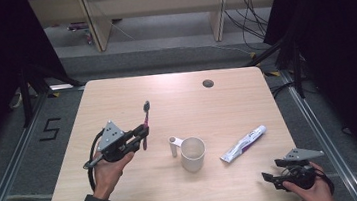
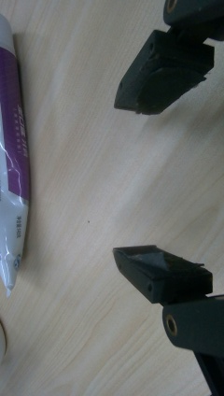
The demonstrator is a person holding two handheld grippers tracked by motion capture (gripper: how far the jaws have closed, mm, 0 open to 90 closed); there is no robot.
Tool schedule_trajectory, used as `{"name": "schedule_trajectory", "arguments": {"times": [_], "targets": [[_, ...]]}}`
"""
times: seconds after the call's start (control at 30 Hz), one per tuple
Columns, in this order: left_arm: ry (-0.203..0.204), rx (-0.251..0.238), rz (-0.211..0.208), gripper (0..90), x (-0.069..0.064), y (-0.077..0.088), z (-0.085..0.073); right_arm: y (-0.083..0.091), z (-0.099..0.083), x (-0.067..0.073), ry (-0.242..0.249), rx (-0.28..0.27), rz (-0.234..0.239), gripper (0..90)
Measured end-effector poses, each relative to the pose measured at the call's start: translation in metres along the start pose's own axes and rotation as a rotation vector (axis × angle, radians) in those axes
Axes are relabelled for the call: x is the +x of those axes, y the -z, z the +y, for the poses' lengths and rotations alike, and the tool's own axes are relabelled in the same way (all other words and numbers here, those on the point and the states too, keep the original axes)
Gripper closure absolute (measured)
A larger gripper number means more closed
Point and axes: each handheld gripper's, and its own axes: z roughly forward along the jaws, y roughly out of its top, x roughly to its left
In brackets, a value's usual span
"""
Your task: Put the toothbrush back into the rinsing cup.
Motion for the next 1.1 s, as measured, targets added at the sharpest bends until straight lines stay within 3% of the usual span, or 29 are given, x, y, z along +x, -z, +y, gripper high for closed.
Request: {"name": "schedule_trajectory", "arguments": {"times": [0.2,0.27,0.33,0.37,0.57,0.63,0.7,0.73,0.8,0.87,0.93,0.97,1.0,1.1], "targets": [[0.007,-0.036,-0.022,78.6,-0.006,-0.006,0.007,0.0,0.0,0.0,0.008,-0.002,-0.001,24.6],[0.003,-0.041,-0.028,78.6,-0.009,-0.009,0.008,0.001,0.001,0.001,-0.018,0.009,0.005,24.6],[0.009,-0.055,-0.039,78.6,-0.01,-0.013,0.009,-0.001,0.0,-0.001,0.014,-0.005,0.002,24.6],[0.011,-0.054,-0.042,78.6,-0.011,-0.014,0.01,0.0,0.001,0.0,-0.011,0.009,0.004,24.6],[0.014,-0.073,-0.058,78.6,-0.016,-0.021,0.018,0.0,0.0,0.0,0.001,0.002,-0.008,24.6],[0.011,-0.079,-0.069,78.6,-0.019,-0.025,0.021,0.001,0.001,0.001,-0.018,0.006,-0.001,24.6],[0.008,-0.075,-0.076,78.6,-0.022,-0.029,0.023,0.0,0.001,0.0,-0.014,0.006,0.018,24.6],[0.007,-0.071,-0.08,78.6,-0.023,-0.031,0.023,0.001,0.0,0.002,-0.045,0.017,0.019,24.6],[0.002,-0.067,-0.084,78.6,-0.025,-0.033,0.024,0.002,0.0,0.002,-0.045,0.024,0.013,24.6],[0.0,-0.062,-0.092,78.6,-0.028,-0.039,0.024,0.001,0.001,0.0,-0.012,0.009,0.001,24.6],[0.0,-0.06,-0.097,78.6,-0.03,-0.042,0.024,0.001,0.0,0.003,-0.053,0.019,0.011,24.6],[0.0,-0.063,-0.099,78.6,-0.03,-0.044,0.025,0.001,0.0,0.003,-0.05,0.016,0.013,24.6],[0.002,-0.064,-0.104,78.6,-0.031,-0.045,0.025,0.001,0.001,0.001,-0.013,0.007,0.0,24.7],[0.008,-0.07,-0.106,78.6,-0.032,-0.048,0.024,0.0,0.0,0.001,-0.02,0.008,0.019,24.6]]}}
